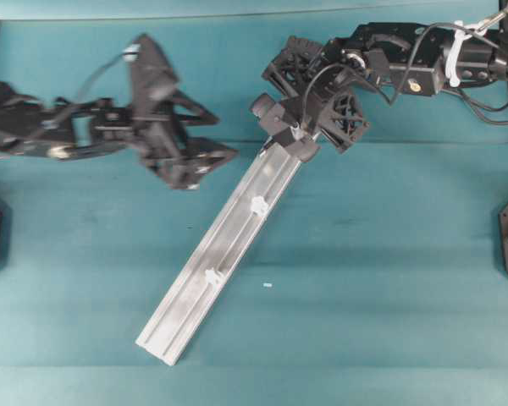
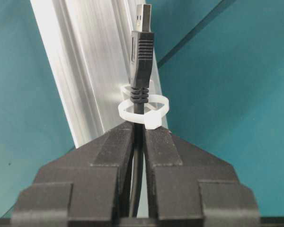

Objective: Pass the USB cable through three rings with both arms.
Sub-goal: 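Move the left gripper to the plug emerging from the first ring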

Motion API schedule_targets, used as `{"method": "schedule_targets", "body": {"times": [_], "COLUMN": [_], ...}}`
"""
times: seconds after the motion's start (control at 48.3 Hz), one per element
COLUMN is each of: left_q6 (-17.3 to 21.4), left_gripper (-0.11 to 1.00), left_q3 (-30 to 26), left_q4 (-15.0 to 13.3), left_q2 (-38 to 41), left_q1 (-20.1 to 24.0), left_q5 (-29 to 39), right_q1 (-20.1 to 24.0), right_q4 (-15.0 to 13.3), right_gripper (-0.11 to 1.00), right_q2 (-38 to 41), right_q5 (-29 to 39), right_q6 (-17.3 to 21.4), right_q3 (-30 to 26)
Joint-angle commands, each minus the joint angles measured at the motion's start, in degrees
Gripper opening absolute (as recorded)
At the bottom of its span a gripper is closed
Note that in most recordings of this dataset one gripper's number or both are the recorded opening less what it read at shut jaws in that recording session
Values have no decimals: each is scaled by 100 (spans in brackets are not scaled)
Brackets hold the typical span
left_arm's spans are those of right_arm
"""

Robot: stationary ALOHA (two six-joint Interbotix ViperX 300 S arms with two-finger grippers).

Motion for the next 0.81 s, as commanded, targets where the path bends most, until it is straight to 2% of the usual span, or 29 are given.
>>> {"method": "schedule_targets", "body": {"times": [0.0, 0.352, 0.787], "left_q6": [9, 9, -9], "left_gripper": [96, 96, 96], "left_q3": [-272, -923, -1222], "left_q4": [9, 9, 9], "left_q2": [729, 1600, 1846], "left_q1": [0, 53, 105], "left_q5": [-88, -88, -114], "right_q1": [26, 26, 26], "right_q4": [26, 18, 18], "right_gripper": [7, 7, 7], "right_q2": [26, 26, 26], "right_q5": [-26, -18, -26], "right_q6": [-44, -44, -35], "right_q3": [-53, -62, -35]}}
